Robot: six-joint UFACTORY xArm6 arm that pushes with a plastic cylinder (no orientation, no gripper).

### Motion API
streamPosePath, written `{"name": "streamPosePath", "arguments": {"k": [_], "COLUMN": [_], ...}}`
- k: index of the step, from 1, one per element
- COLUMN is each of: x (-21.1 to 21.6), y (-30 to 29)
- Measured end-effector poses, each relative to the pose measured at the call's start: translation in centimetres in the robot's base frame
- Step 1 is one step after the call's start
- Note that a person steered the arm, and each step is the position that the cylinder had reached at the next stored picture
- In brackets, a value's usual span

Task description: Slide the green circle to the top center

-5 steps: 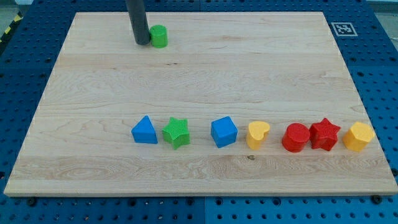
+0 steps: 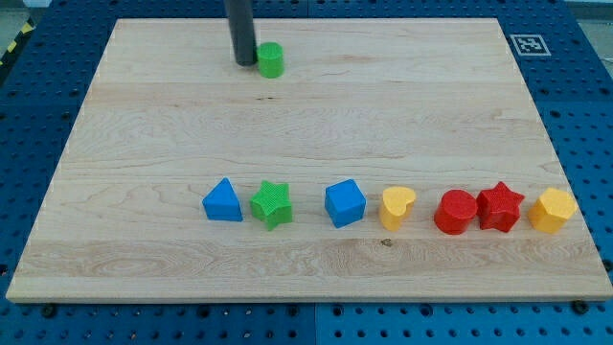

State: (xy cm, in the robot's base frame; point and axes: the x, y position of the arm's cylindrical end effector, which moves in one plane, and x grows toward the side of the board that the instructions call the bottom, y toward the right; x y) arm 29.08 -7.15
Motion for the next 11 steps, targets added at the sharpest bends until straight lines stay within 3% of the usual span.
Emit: {"name": "streamPosePath", "arguments": {"k": [2, 3, 5, 9, 11], "x": [4.6, 4.6, 2.0, 2.9, 1.2], "y": [5.6, 9.1, 8.8, 7.4, 6.6]}}
